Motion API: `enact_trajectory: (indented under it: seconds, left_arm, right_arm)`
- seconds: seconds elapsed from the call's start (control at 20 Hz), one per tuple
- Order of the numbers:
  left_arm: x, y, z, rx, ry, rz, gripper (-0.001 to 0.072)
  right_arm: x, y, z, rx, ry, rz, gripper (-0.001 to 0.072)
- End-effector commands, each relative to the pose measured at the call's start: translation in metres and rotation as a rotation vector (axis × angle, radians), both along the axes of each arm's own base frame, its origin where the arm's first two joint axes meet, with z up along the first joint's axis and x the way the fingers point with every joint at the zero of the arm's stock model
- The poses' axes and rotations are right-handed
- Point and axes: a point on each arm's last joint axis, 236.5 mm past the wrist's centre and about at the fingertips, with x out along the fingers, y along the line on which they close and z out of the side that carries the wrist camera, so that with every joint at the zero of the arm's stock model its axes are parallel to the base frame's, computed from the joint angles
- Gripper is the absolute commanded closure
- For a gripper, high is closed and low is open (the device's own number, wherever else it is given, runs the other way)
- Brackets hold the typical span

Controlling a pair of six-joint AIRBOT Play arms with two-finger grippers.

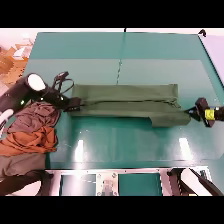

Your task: Fold the shirts.

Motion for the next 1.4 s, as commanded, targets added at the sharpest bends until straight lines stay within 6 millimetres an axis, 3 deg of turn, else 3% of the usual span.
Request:
enact_trajectory:
  seconds: [0.0, 0.25, 0.4, 0.45, 0.5, 0.55, 0.6, 0.65, 0.7, 0.8, 0.95, 1.05, 1.2, 1.35]
  left_arm:
    - [0.051, -0.005, 0.002, 0.014, -0.035, -0.005, 0.0688]
    - [0.132, -0.008, -0.027, 0.053, -0.068, 0.041, 0.0688]
    - [0.173, -0.014, -0.05, 0.045, -0.113, 0.071, 0.0686]
    - [0.182, -0.013, -0.054, 0.042, -0.125, 0.085, 0.0592]
    - [0.194, -0.01, -0.046, 0.034, -0.156, 0.107, 0.0189]
    - [0.208, -0.003, -0.031, 0.021, -0.195, 0.153, 0.0002]
    - [0.225, 0.012, -0.01, 0.008, -0.243, 0.198, 0.001]
    - [0.238, 0.028, 0.013, -0.003, -0.284, 0.236, 0.001]
    - [0.248, 0.045, 0.034, -0.019, -0.306, 0.286, 0.0011]
    - [0.249, 0.071, 0.059, -0.041, -0.29, 0.338, 0.0011]
    - [0.226, 0.082, 0.05, -0.042, -0.178, 0.321, 0.0011]
    - [0.212, 0.078, 0.038, -0.033, -0.113, 0.297, 0.0012]
    - [0.202, 0.073, 0.032, -0.03, -0.075, 0.27, 0.0011]
    - [0.201, 0.073, 0.031, -0.029, -0.07, 0.268, 0.0012]
  right_arm:
    - [0.063, 0.005, 0.009, 0.013, -0.07, 0.032, 0.0695]
    - [0.148, 0.0, -0.036, 0.029, -0.039, 0.076, 0.0695]
    - [0.184, -0.006, -0.071, 0.043, -0.012, 0.09, 0.0694]
    - [0.192, -0.007, -0.078, 0.05, -0.008, 0.093, 0.065]
    - [0.199, -0.012, -0.078, 0.044, -0.018, 0.094, 0.0498]
    - [0.204, -0.022, -0.07, 0.027, -0.044, 0.1, 0.0376]
    - [0.208, -0.036, -0.056, -0.003, -0.085, 0.12, 0.033]
    - [0.208, -0.049, -0.044, -0.032, -0.116, 0.161, 0.0273]
    - [0.2, -0.064, -0.035, -0.065, -0.12, 0.211, 0.0168]
    - [0.17, -0.084, -0.038, -0.081, -0.062, 0.291, 0.0139]
    - [0.13, -0.087, -0.066, -0.016, 0.006, 0.395, 0.0101]
    - [0.118, -0.078, -0.088, 0.028, 0.03, 0.463, 0.0101]
    - [0.121, -0.045, -0.098, 0.193, -0.05, 0.544, 0.0101]
    - [0.121, -0.04, -0.112, 0.232, -0.047, 0.55, 0.0101]
